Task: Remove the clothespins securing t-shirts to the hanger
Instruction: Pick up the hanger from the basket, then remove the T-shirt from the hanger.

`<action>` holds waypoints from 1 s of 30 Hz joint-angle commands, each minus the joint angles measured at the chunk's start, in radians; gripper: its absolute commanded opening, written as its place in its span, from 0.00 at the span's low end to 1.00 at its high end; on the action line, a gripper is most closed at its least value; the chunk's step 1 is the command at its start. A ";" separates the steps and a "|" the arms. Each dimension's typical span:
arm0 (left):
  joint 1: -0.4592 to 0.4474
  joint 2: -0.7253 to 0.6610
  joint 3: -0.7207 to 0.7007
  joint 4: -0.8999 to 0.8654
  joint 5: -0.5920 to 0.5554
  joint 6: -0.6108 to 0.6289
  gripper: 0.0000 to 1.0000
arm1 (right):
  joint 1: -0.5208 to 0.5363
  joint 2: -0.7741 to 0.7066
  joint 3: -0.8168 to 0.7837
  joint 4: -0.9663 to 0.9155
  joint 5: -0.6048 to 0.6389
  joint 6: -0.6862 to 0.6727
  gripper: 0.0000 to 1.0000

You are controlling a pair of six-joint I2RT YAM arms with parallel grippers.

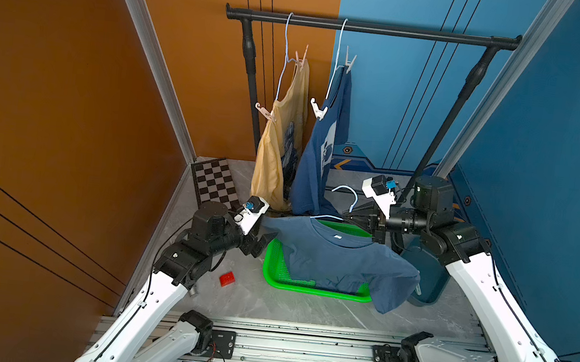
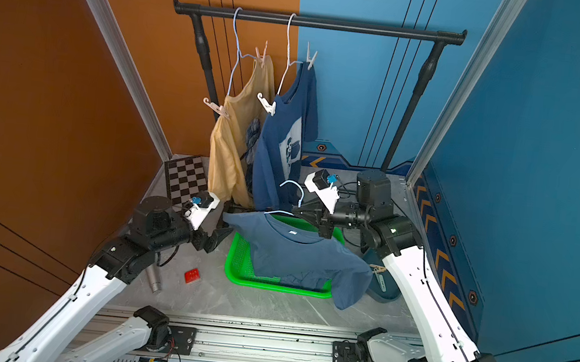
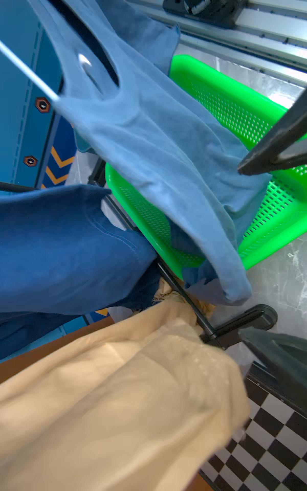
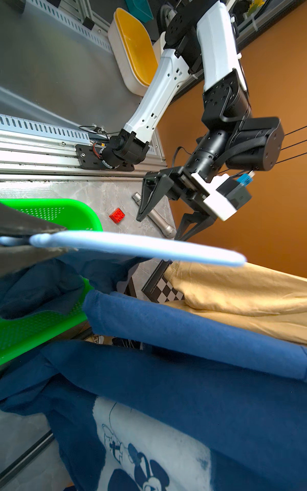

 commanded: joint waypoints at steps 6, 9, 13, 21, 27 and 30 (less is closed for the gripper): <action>0.020 0.054 -0.070 0.154 0.025 0.098 0.88 | 0.016 0.028 0.074 0.024 -0.069 -0.027 0.00; 0.014 0.070 -0.073 0.193 -0.002 0.131 0.82 | 0.016 0.030 0.084 0.023 -0.080 -0.020 0.00; 0.009 0.070 -0.090 0.268 0.001 0.154 0.70 | 0.016 0.026 0.086 0.024 -0.081 -0.019 0.00; 0.007 0.052 -0.107 0.267 -0.002 0.135 0.07 | 0.009 0.016 0.081 0.023 -0.047 -0.036 0.00; 0.032 0.025 -0.118 0.274 -0.084 -0.008 0.00 | -0.017 -0.012 0.065 0.026 -0.034 -0.057 0.00; 0.065 0.010 -0.122 0.277 -0.138 -0.128 0.00 | -0.023 -0.027 0.067 0.024 -0.045 -0.058 0.00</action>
